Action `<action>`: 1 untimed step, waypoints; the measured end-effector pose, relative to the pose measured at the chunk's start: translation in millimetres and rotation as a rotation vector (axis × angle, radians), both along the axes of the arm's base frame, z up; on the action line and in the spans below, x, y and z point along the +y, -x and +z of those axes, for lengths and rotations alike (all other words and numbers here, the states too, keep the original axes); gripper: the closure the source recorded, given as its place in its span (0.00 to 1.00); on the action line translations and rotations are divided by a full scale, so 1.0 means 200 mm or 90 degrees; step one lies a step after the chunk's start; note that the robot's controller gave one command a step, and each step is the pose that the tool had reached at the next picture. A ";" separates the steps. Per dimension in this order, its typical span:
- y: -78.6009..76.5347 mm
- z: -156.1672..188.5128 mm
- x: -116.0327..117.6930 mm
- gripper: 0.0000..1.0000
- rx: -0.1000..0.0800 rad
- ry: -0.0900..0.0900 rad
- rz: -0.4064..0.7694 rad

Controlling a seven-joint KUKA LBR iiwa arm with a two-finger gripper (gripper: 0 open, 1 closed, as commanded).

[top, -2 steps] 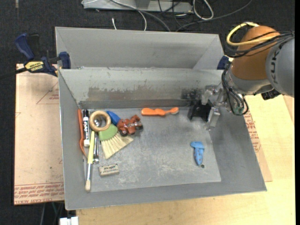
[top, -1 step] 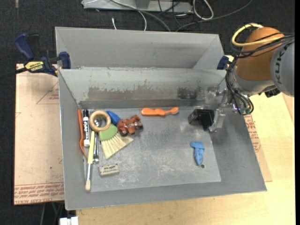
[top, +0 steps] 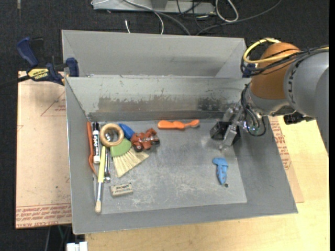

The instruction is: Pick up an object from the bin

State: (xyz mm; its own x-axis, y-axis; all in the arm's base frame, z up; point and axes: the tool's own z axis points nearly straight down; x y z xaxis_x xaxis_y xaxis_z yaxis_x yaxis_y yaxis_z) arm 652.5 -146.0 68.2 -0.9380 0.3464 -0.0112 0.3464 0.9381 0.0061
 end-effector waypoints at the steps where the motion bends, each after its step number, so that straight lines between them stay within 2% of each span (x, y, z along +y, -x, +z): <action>1: -0.01 0.01 -0.03 1.00 -0.004 0.002 0.040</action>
Offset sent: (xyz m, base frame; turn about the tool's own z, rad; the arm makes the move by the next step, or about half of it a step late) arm 0.0000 0.0000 0.0000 0.0000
